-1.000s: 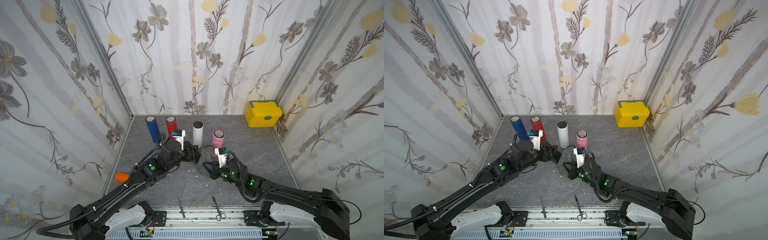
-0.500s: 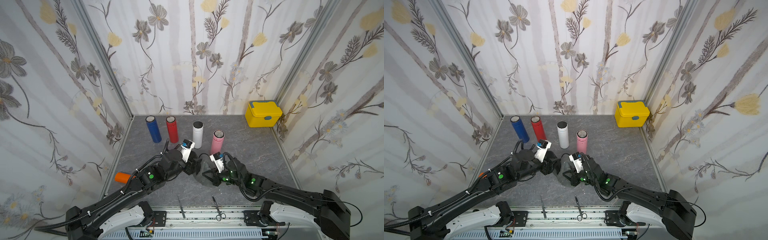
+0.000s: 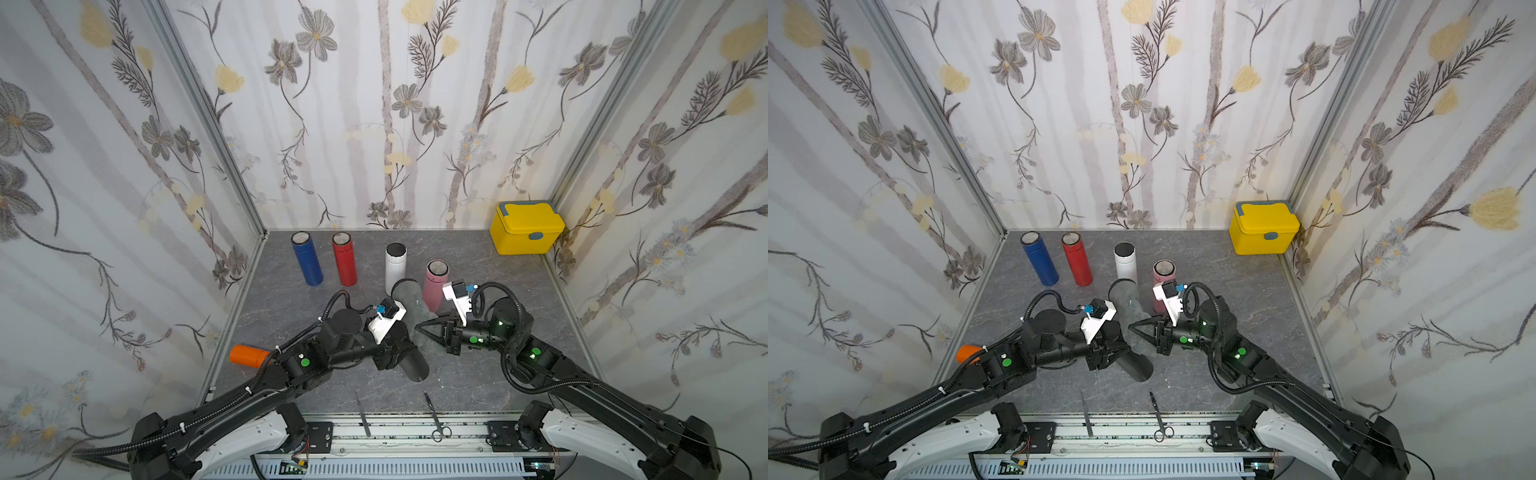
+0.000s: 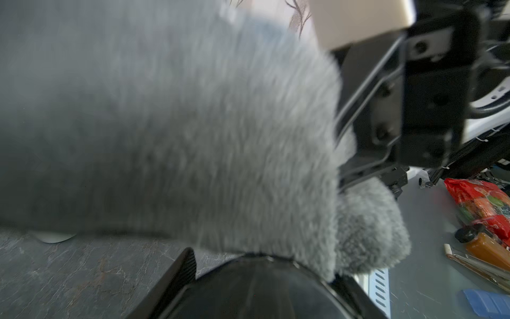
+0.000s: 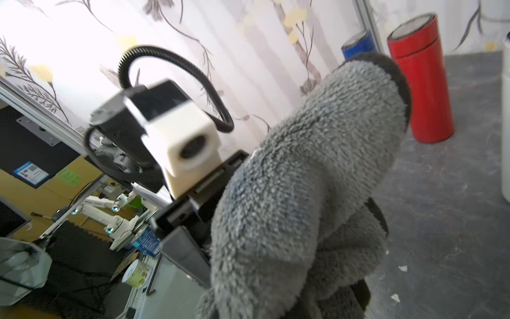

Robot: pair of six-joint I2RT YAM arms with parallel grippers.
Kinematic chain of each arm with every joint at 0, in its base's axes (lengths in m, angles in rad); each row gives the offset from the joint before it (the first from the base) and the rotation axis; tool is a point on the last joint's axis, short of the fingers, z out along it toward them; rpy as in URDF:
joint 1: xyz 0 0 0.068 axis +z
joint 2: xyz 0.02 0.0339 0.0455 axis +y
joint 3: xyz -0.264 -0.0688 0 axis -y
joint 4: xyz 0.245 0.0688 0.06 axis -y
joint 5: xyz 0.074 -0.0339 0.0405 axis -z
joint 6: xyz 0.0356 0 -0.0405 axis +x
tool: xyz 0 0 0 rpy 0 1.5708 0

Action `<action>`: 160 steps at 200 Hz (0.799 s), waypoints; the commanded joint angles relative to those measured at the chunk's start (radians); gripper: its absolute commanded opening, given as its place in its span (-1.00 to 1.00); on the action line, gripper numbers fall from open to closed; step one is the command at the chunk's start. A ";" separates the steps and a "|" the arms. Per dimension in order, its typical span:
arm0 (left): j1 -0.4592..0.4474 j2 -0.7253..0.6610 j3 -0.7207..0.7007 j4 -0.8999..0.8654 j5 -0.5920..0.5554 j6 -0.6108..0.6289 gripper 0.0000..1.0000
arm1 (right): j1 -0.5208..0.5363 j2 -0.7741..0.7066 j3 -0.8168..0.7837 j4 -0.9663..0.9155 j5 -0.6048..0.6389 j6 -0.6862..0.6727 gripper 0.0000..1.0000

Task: Wipe the surface of the thermos
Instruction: Wipe the dirt from the surface of the thermos.

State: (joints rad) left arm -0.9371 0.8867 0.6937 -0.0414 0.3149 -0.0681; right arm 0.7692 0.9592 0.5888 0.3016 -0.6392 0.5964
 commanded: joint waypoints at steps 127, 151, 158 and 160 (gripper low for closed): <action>-0.015 0.098 0.212 0.071 -0.356 -0.363 -1.00 | 0.219 -0.164 -0.036 0.010 0.543 -0.049 -1.00; -0.015 0.104 0.263 0.003 -0.432 -0.461 -1.00 | 0.219 -0.097 -0.075 -0.140 0.765 0.023 -1.00; -0.017 0.106 0.274 -0.018 -0.451 -0.487 -1.00 | 0.219 -0.082 -0.084 -0.203 0.829 0.056 -1.00; -0.016 0.106 0.277 -0.023 -0.454 -0.491 -1.00 | 0.219 -0.078 -0.086 -0.217 0.840 0.065 -1.00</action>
State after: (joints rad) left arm -0.9482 0.9936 0.9264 -0.0849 -0.0986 -0.3939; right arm 0.9871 0.8383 0.5293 0.2626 -0.0971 0.5846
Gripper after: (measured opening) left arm 0.620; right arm 0.106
